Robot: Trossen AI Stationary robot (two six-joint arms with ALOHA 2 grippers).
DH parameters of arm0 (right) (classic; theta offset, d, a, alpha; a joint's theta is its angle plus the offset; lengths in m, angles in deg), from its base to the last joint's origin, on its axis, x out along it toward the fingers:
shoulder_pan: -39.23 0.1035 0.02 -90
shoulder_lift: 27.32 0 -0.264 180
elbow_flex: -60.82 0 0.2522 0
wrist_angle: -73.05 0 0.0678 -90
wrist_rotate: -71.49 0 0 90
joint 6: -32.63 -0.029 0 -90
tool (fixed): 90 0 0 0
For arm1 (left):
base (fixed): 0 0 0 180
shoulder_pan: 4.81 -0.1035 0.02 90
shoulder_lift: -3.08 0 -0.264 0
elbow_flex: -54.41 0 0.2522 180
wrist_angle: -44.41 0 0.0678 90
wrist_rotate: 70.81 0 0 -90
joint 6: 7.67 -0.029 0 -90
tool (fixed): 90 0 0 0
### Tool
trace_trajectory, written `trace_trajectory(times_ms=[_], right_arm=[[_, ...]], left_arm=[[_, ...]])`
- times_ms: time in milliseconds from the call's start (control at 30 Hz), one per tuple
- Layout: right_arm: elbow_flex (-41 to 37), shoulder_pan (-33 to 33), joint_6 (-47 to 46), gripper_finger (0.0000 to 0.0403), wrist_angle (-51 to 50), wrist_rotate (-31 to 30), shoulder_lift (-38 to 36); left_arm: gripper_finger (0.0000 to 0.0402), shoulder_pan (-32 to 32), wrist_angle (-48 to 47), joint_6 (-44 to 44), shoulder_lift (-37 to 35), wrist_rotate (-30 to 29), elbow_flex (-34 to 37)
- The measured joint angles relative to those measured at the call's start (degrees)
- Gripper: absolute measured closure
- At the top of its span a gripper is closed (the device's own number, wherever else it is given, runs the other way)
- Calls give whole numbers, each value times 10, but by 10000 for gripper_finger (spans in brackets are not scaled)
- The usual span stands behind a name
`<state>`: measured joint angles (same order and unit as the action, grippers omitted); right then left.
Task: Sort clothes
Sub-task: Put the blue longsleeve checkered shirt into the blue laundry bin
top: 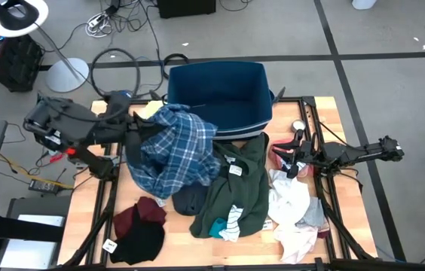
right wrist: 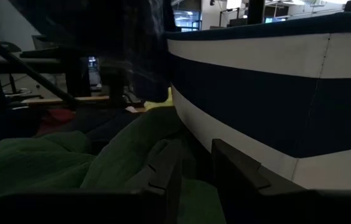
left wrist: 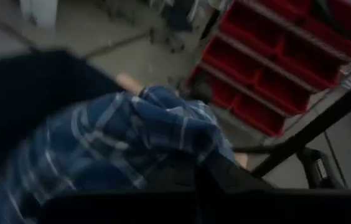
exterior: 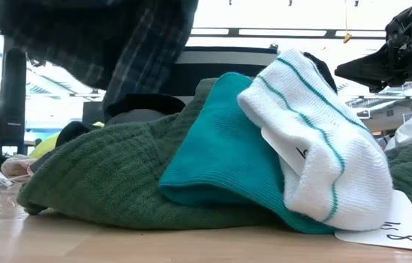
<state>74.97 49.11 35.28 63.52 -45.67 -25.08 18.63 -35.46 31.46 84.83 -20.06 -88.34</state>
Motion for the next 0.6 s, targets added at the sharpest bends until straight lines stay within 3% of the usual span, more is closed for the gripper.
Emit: trace_trajectory(times_ms=[167,400,600], right_arm=[[0,0,0,312,0,0,0],[0,0,0,312,2,0,0],[0,0,0,312,2,0,0]], left_arm=[[401,-41,110,-121,12,-25,0],[401,-109,365,-347,37,-23,0],[401,-187,509,-452,72,65,0]])
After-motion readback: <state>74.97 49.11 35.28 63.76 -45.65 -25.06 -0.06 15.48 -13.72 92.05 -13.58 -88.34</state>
